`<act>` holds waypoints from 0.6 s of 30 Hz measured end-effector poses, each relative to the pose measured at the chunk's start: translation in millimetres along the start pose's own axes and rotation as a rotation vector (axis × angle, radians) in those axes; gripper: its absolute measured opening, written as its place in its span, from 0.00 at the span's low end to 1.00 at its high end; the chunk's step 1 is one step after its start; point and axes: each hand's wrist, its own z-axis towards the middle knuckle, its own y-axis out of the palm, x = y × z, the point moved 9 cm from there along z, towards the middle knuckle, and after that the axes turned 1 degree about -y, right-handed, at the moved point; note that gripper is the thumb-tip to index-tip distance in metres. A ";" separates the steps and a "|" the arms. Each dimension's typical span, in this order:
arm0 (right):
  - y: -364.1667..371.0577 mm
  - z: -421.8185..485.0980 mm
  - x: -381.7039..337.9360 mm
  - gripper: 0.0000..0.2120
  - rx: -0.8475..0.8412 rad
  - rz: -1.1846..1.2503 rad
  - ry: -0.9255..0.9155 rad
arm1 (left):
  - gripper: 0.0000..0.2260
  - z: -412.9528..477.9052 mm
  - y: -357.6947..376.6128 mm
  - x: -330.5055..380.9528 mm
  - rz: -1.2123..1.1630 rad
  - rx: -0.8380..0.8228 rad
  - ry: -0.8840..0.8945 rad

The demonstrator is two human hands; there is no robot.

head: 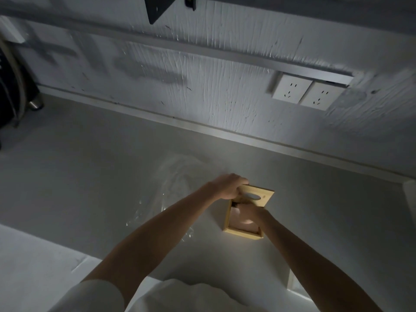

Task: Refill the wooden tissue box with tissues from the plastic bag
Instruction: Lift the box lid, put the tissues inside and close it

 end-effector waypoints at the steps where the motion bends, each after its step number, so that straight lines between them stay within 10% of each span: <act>1: 3.2 0.9 -1.2 0.20 -0.002 0.002 -0.005 | 0.02 -0.4 1.2 -0.3 0.010 0.021 -0.013; 18: 8.9 -1.9 -11.8 0.21 0.218 0.061 -0.073 | 0.11 -8.4 3.2 7.5 0.030 0.327 -0.091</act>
